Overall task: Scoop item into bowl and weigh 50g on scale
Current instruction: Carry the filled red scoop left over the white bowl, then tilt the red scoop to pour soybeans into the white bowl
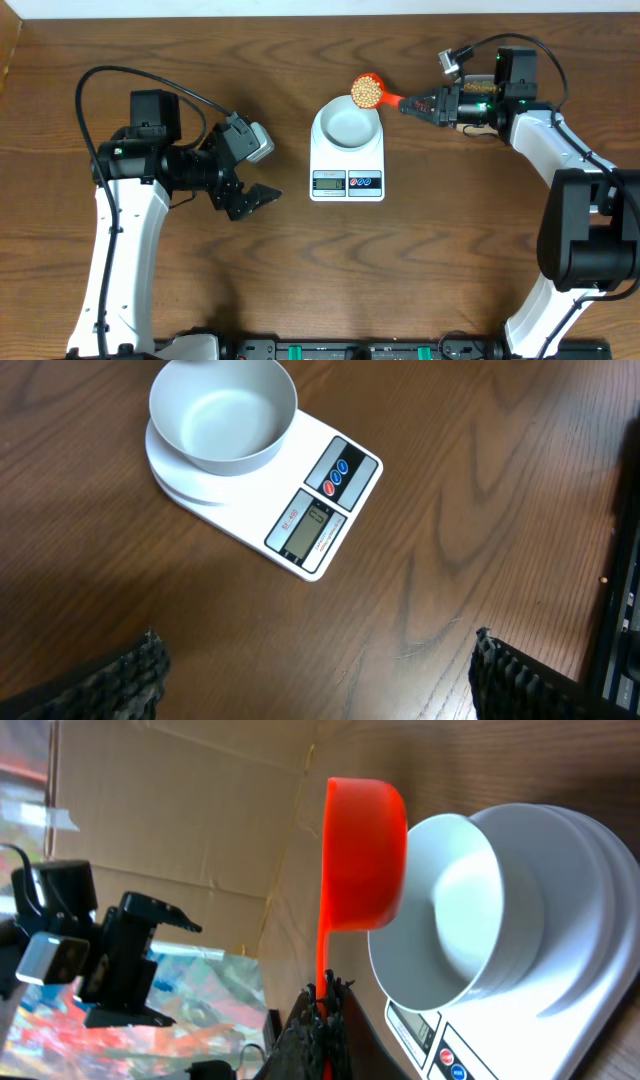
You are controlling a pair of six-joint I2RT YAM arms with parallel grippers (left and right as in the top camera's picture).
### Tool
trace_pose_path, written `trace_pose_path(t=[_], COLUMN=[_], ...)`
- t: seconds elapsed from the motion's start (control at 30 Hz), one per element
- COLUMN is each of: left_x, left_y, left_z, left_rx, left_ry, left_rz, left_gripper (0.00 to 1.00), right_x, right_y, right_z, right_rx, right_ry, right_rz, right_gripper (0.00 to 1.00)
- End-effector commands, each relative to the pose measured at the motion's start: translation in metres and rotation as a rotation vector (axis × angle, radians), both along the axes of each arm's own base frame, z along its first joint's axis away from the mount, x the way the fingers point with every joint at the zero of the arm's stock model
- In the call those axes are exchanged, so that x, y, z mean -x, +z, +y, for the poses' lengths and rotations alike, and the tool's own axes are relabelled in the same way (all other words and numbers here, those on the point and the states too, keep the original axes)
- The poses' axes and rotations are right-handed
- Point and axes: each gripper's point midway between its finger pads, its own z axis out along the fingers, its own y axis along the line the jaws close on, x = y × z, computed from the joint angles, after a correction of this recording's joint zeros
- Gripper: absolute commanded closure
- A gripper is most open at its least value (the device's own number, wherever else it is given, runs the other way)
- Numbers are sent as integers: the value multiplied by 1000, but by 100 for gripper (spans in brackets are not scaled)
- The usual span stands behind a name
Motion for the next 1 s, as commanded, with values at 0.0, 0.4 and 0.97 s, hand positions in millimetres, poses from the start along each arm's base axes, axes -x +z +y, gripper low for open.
trace_pose_path(t=[0.0, 0.4, 0.97], left_x=[-2, -2, -2], left_y=[7, 7, 7], left_z=[0, 0, 0], left_rx=[10, 10, 10], left_ry=[-3, -3, -3], left_rz=[-19, -19, -19], left_gripper=[2, 2, 2], right_x=[3, 5, 9], right_y=[-2, -5, -21], right_z=[5, 10, 15], right_rx=[7, 30, 129], right_ry=[30, 59, 94], right_rz=[-67, -164, -318], right_gripper=[99, 99, 99])
